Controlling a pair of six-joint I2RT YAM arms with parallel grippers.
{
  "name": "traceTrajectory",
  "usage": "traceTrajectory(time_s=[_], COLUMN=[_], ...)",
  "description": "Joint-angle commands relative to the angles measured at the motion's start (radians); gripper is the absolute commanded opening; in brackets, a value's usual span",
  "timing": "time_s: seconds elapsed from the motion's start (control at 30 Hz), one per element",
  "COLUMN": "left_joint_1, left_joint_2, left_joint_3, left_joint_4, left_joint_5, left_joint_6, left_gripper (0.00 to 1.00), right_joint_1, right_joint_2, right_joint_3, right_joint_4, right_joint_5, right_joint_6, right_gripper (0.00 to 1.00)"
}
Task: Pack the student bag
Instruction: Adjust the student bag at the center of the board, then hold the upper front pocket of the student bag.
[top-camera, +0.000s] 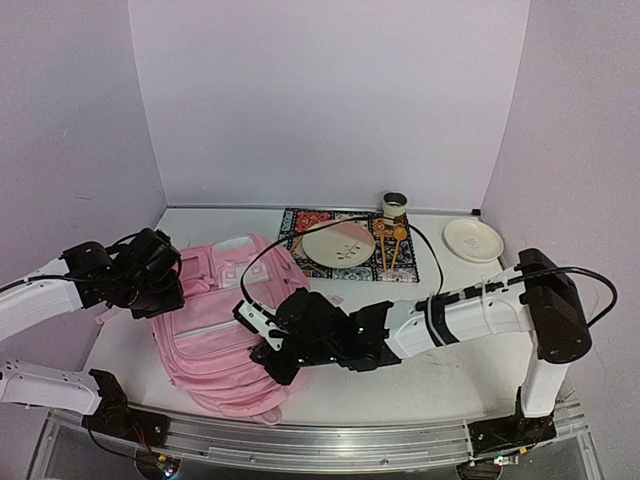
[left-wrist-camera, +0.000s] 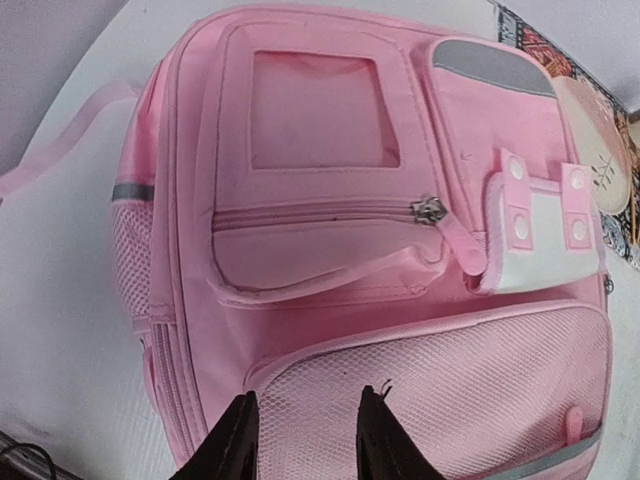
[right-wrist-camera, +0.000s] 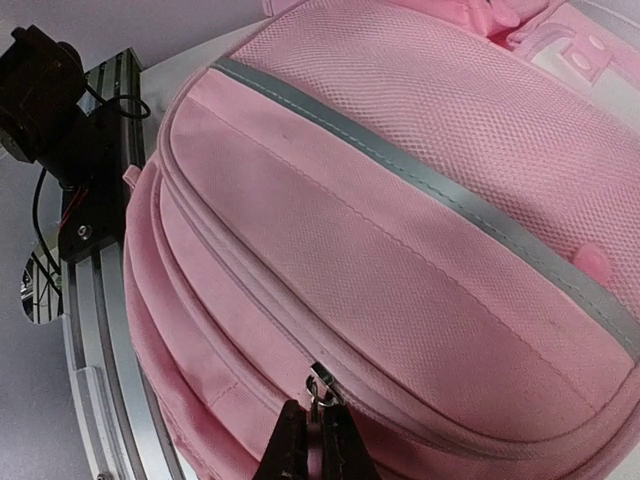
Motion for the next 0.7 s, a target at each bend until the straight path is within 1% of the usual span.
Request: traceTrajectory(time_s=[0.0, 0.13, 0.3, 0.37, 0.43, 0.5, 0.67], left_joint_1=[0.003, 0.003, -0.011, -0.057, -0.115, -0.207, -0.352], left_joint_2=[-0.044, -0.103, -0.098, -0.095, -0.094, -0.084, 0.023], left_joint_3=[0.069, 0.031, -0.022, -0.034, -0.039, -0.041, -0.015], left_joint_4=[0.013, 0.080, 0.168, 0.198, 0.223, 0.247, 0.276], left_joint_5=[-0.013, 0.120, 0.265, 0.266, 0.223, 0.167, 0.059], left_joint_6=[0.169, 0.279, 0.351, 0.359, 0.360, 0.357, 0.393], left_gripper=[0.39, 0.47, 0.52, 0.54, 0.57, 0.60, 0.62], right_joint_1=[0.012, -0.021, -0.060, -0.066, -0.072, -0.086, -0.107], right_joint_2=[0.026, 0.003, -0.054, -0.068, -0.076, -0.085, -0.109], right_joint_3=[0.070, 0.043, -0.016, -0.023, -0.029, -0.037, -0.054], right_joint_4=[0.005, -0.026, -0.061, -0.073, -0.084, -0.093, -0.101], right_joint_5=[-0.034, 0.016, 0.033, 0.033, 0.033, 0.036, 0.014], right_joint_6=[0.012, 0.032, 0.036, 0.033, 0.032, 0.044, 0.065], right_gripper=[0.00, 0.00, 0.00, 0.00, 0.00, 0.00, 0.00])
